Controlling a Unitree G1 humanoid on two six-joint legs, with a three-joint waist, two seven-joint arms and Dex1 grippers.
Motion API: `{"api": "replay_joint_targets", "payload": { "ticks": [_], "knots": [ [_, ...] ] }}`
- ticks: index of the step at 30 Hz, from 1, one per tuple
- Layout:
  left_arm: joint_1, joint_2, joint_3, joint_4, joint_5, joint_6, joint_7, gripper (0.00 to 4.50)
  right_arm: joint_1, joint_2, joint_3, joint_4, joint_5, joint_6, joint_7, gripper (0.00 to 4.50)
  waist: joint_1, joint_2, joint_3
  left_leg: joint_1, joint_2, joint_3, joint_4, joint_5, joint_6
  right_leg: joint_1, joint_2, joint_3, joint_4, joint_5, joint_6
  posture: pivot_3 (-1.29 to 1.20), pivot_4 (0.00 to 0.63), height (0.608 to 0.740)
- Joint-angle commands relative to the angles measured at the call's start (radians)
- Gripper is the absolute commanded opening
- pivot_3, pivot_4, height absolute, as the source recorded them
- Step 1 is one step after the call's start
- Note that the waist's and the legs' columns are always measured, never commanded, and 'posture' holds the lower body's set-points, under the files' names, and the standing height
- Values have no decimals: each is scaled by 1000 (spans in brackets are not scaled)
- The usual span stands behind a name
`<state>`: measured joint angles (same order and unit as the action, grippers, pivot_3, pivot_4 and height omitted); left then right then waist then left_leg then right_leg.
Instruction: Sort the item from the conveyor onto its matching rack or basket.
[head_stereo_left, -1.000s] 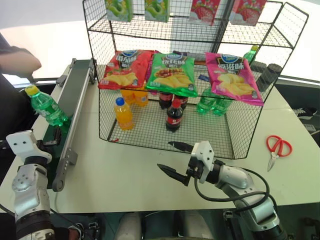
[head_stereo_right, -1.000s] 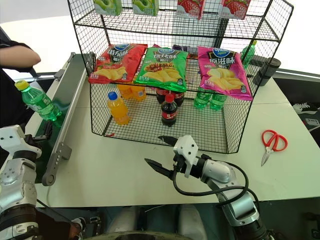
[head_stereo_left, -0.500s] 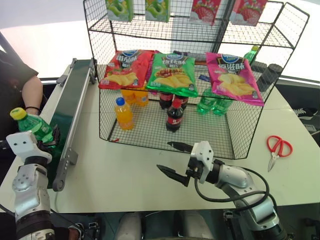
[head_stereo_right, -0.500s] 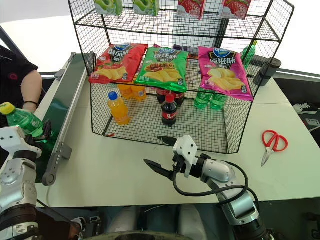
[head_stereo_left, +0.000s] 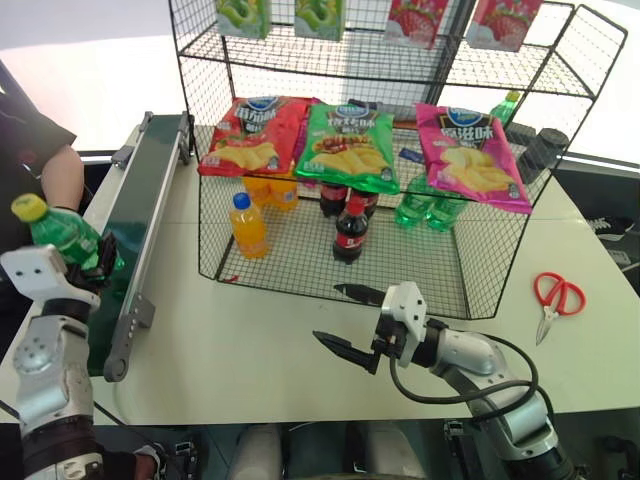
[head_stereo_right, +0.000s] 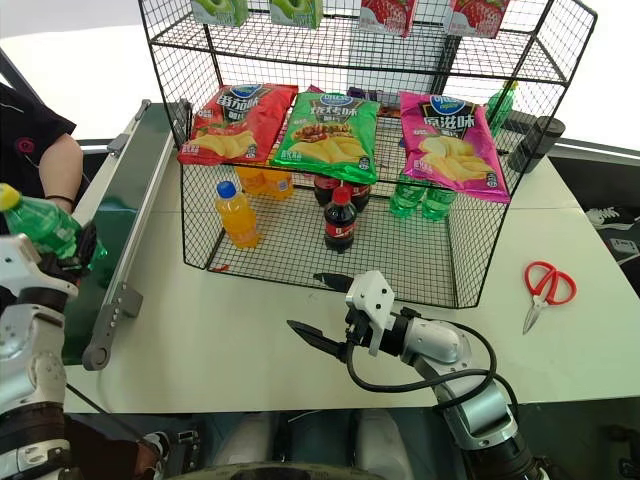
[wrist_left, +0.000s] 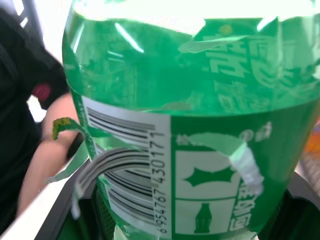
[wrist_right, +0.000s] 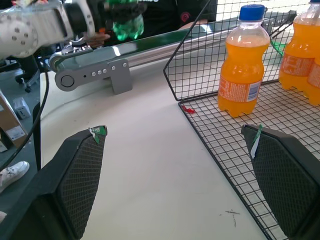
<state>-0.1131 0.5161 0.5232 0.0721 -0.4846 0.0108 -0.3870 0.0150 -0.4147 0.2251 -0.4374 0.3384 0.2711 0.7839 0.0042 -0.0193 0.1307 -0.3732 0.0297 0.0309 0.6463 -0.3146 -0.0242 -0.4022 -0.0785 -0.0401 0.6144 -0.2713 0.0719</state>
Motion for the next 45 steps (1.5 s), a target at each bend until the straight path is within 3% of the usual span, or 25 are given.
{"api": "replay_joint_targets", "payload": {
  "ticks": [1, 5, 10, 22, 30, 38, 43, 45],
  "knots": [
    [-6, 41, -33, -209, -92, 52, -95, 2773, -15, -7, -8, -23, 21, -11, 13, 4500, -3, 1, 0, 0, 0, 0, 0, 0, 0, 0, 0, 0, 0, 0, 0, 0, 150, 740],
    [72, 71, -95, -349, -169, 162, -207, 2773, -21, -8, -26, -11, 13, -25, 9, 4500, -16, 2, 1, 1, -2, 0, 0, 0, 0, 1, -2, 0, 0, 0, 0, 0, 150, 740],
    [140, 90, -255, -401, -85, 160, -330, 2773, -37, -1, -76, -8, 41, -11, -12, 4500, -21, 4, 2, 2, -2, 0, 0, 0, 0, 1, -1, 0, 0, 0, 0, 0, 150, 740],
    [-82, -45, -677, -226, 121, 41, -560, 2773, -98, 33, -40, -75, 126, 118, -49, 4500, -14, 5, 2, 1, -4, -1, 2, 0, 1, 3, 0, -1, 0, 1, 3, 0, 150, 740],
    [-194, -112, -763, -86, 170, -63, -682, 2773, -98, 28, -45, -29, 122, 92, -28, 4500, -13, 6, 3, 1, -2, -2, 4, 0, 1, 5, 9, -1, 1, 2, 4, 0, 150, 740],
    [-220, -145, -768, -73, 166, -77, -720, 2773, -112, 43, -55, -16, 135, 107, -43, 4500, -14, 5, 2, 2, 1, -3, 6, 0, 2, 6, 15, -1, 1, 2, 4, 0, 150, 740],
    [-207, -136, -771, -87, 174, -66, -725, 2773, -117, 49, -60, -7, 148, 110, -39, 3043, -13, 5, 2, 2, 2, -4, 6, 0, 2, 6, 16, -1, 2, 2, 4, 0, 150, 740],
    [-204, -129, -775, -93, 157, -21, -736, 2773, -122, 53, -62, -2, 141, 100, -41, 3036, -13, 5, 2, 2, 2, -4, 6, 0, 2, 6, 16, -1, 2, 2, 4, 0, 150, 740]
  ]
}}
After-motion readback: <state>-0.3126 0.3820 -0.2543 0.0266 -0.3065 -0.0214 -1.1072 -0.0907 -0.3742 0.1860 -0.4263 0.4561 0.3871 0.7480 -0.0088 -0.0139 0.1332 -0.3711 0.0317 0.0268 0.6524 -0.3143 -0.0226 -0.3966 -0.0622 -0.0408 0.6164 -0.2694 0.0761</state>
